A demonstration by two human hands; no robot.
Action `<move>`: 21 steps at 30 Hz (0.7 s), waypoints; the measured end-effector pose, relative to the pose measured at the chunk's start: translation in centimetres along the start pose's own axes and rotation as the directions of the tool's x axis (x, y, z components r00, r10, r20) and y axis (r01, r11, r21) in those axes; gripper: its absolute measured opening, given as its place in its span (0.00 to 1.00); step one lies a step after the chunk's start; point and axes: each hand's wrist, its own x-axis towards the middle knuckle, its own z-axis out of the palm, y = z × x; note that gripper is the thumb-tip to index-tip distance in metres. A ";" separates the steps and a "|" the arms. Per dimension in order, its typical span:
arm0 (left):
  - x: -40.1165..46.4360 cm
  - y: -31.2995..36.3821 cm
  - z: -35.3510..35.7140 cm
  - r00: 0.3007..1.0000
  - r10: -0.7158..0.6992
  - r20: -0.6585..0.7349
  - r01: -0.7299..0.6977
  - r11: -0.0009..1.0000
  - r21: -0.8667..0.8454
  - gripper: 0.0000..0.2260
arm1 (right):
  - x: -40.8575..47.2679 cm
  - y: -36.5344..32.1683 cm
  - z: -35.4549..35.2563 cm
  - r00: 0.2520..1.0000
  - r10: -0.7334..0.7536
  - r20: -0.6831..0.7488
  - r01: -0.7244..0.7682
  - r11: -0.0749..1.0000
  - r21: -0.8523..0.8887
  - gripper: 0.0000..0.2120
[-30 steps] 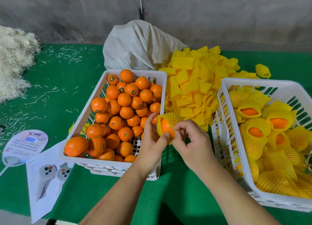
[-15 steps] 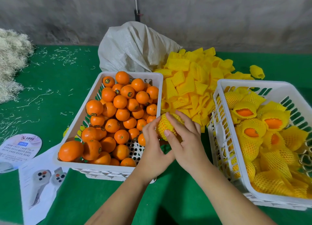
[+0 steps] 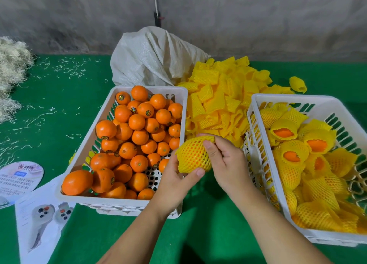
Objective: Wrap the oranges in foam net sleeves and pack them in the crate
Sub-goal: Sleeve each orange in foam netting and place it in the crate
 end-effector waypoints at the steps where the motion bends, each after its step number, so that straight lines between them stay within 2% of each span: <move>1: 0.0 0.1 0.1 1.000 -0.002 -0.003 0.002 1.000 -0.006 0.32 | -0.1 0.1 0.0 1.000 0.026 -0.007 -0.026 0.999 0.027 0.14; 3: 0.0 0.2 0.3 1.000 -0.002 -0.021 0.001 1.000 -0.015 0.33 | -0.3 0.1 0.3 0.992 0.120 0.031 -0.123 0.980 0.159 0.16; 5: 0.1 0.3 0.6 0.999 0.016 -0.049 -0.015 1.000 0.015 0.35 | -0.6 -0.3 0.8 0.950 0.220 0.221 -0.288 0.891 0.351 0.22; 7: 0.1 0.3 0.6 0.998 0.016 -0.058 -0.013 0.998 0.057 0.39 | -0.6 -0.2 1.0 0.893 0.260 0.369 -0.407 0.817 0.409 0.27; 8: 0.1 0.3 0.6 0.999 0.013 -0.039 -0.011 0.997 0.070 0.41 | -0.5 0.1 0.7 0.892 0.259 0.370 -0.408 0.815 0.411 0.25; 10: -0.2 0.1 0.3 1.000 0.017 0.009 -0.018 0.992 0.128 0.44 | 0.5 0.6 -0.6 0.918 0.268 0.294 -0.371 0.842 0.391 0.17; 12: -0.3 -0.4 0.2 0.998 0.058 -0.031 -0.052 0.987 0.152 0.37 | 2.3 1.3 -2.6 0.917 0.372 0.145 -0.399 0.838 0.371 0.15; 14: 0.0 -0.6 0.2 0.982 0.084 -0.172 -0.064 0.991 0.120 0.25 | 4.5 2.6 -5.2 0.873 0.487 -0.030 -0.440 0.812 0.385 0.14; 16: 0.7 -0.9 -0.2 0.947 0.026 -0.319 -0.010 0.999 0.050 0.18 | 6.9 4.5 -8.0 0.821 0.525 -0.226 -0.412 0.818 0.403 0.15; 18: 1.7 -1.0 -1.1 0.926 -0.065 -0.373 0.058 0.998 -0.032 0.14 | 9.4 7.1 -10.6 0.773 0.473 -0.424 -0.394 0.881 0.263 0.18; 19: 2.2 -0.9 -1.6 0.929 -0.074 -0.364 0.080 0.997 0.002 0.14 | 10.4 8.6 -11.6 0.754 0.442 -0.486 -0.422 0.893 0.158 0.17; 21: 3.2 -0.9 -2.6 0.938 -0.077 -0.339 0.133 0.981 0.144 0.12 | 11.7 10.4 -12.7 0.746 0.461 -0.481 -0.571 0.814 -0.104 0.26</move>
